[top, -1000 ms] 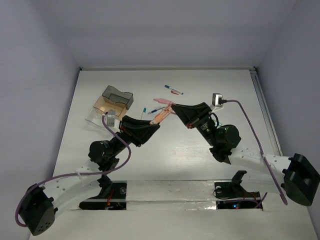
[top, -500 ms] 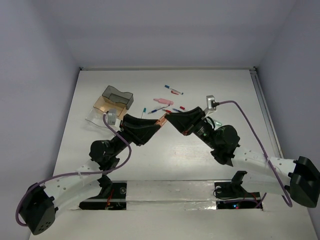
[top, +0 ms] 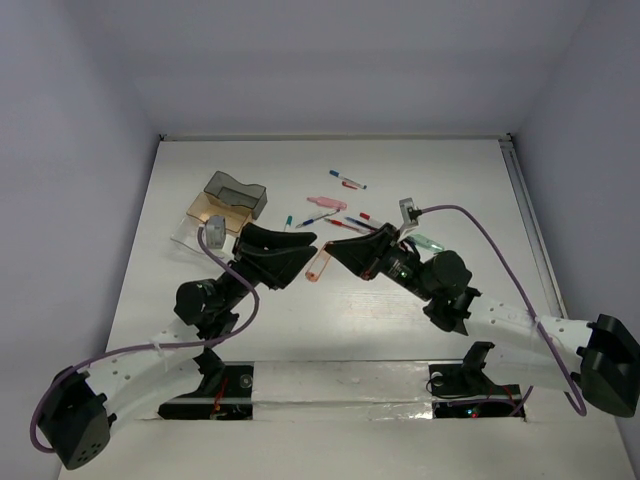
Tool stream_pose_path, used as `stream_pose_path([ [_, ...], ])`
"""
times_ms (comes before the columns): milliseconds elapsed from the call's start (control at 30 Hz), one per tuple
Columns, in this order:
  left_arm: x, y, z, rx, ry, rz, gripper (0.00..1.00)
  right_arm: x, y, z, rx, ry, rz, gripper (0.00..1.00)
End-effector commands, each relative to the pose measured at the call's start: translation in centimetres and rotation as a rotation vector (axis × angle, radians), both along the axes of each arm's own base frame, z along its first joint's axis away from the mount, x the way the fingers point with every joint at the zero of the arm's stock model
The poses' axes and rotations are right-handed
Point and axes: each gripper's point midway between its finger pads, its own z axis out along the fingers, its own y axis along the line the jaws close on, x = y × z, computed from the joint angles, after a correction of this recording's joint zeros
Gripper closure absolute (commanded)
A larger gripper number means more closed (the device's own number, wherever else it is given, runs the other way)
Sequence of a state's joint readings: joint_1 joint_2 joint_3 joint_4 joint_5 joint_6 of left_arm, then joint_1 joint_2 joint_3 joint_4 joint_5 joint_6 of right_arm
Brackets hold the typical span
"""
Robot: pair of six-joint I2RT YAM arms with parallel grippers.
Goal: Sort the stationery into containers
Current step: Close the pen cap on the pen.
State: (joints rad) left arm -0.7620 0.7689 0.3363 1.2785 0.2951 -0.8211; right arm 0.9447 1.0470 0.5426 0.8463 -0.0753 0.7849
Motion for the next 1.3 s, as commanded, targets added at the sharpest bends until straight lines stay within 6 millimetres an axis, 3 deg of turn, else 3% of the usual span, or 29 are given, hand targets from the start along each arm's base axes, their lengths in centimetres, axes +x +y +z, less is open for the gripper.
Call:
stream_pose_path([
  [0,-4.9,4.6,6.7,-0.267,-0.277,-0.008,0.56,0.1,-0.7,3.6,0.081,-0.042,-0.022,1.00],
  [67,-4.1,4.2,5.7,-0.231,-0.237,0.017,0.50,0.3,-0.9,4.1,0.078,-0.050,-0.030,1.00],
  [167,-3.2,4.4,4.8,-0.191,-0.207,0.082,0.50,0.6,-1.2,5.2,0.076,-0.069,-0.047,1.00],
  [300,-3.0,5.8,4.6,-0.180,-0.204,0.171,0.47,1.1,-2.3,6.5,0.074,-0.092,-0.088,1.00],
  [433,-3.2,5.7,4.3,-0.123,-0.246,0.203,0.43,1.3,-3.0,8.0,0.084,-0.095,-0.101,1.00],
  [700,-3.2,3.1,2.5,0.048,-0.323,0.176,0.37,0.4,-2.8,10.5,0.105,-0.097,-0.029,1.00],
  [933,-3.0,1.4,1.8,0.145,-0.347,0.136,0.23,-0.9,-2.9,11.9,0.099,-0.114,0.021,1.00],
  [1267,-2.8,0.7,1.5,0.162,-0.349,0.105,0.21,-2.7,-3.2,12.9,0.109,-0.129,0.096,1.00],
])
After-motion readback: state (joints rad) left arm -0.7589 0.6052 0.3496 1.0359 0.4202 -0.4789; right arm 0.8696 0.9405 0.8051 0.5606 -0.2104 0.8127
